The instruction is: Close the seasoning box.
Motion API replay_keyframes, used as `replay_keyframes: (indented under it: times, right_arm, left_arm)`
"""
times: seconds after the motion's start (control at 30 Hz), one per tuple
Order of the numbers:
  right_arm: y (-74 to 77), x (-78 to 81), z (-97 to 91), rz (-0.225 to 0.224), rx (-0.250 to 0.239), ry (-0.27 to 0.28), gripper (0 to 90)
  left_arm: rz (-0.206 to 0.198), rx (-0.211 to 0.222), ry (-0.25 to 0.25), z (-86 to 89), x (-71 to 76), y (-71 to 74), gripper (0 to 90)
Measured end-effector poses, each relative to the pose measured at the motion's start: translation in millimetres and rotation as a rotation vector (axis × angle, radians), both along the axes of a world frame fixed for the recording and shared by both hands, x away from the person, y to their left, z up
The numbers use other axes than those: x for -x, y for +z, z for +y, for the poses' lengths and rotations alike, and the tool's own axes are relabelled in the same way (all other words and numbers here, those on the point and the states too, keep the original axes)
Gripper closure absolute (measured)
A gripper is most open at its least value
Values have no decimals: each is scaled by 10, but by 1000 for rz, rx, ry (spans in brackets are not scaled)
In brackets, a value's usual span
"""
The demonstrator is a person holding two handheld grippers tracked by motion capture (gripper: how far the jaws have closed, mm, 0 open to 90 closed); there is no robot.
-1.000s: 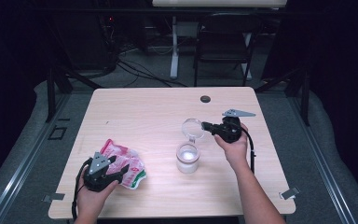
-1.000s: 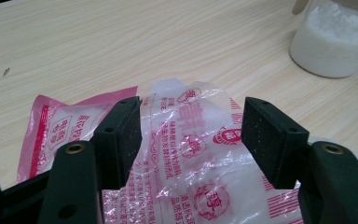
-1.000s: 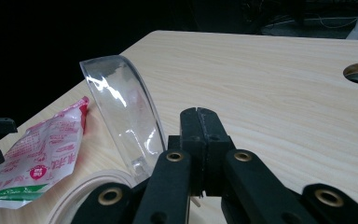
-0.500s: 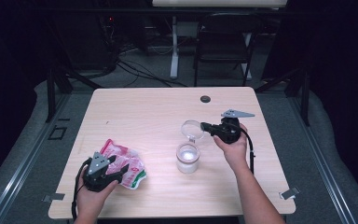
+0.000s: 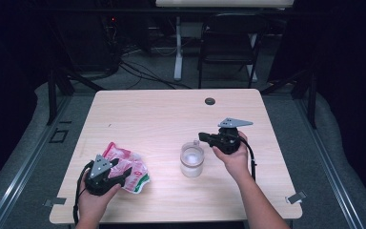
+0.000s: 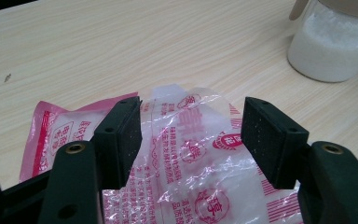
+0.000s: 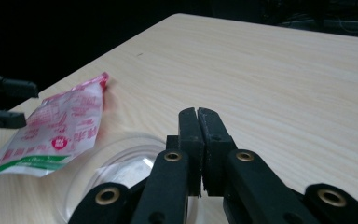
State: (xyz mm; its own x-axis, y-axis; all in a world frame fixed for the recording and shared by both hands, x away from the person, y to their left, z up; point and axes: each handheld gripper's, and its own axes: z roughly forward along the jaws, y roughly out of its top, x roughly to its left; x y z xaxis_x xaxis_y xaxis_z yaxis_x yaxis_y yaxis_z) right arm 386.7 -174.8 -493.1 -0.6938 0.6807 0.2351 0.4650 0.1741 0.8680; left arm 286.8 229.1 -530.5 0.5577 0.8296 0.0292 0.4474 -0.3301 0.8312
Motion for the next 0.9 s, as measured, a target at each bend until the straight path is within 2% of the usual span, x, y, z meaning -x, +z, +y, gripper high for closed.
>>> replay_keyframes:
  times: [0.07,0.1,0.17,0.57,0.9]
  right_arm:
    - [-12,21,18,2,-3,7,888]
    - [-21,43,31,4,11,14,886]
    - [-20,109,66,1,18,44,882]
    - [77,235,111,-41,4,85,849]
    - [100,248,-99,-48,-14,22,790]
  left_arm:
    - [-4,-4,0,-2,-1,2,384]
    - [-6,-4,-3,-5,-3,3,384]
    - [-8,-6,-3,-11,-2,6,384]
    - [-13,-8,-10,-32,-30,2,384]
    - [-14,-5,-22,-69,-79,4,384]
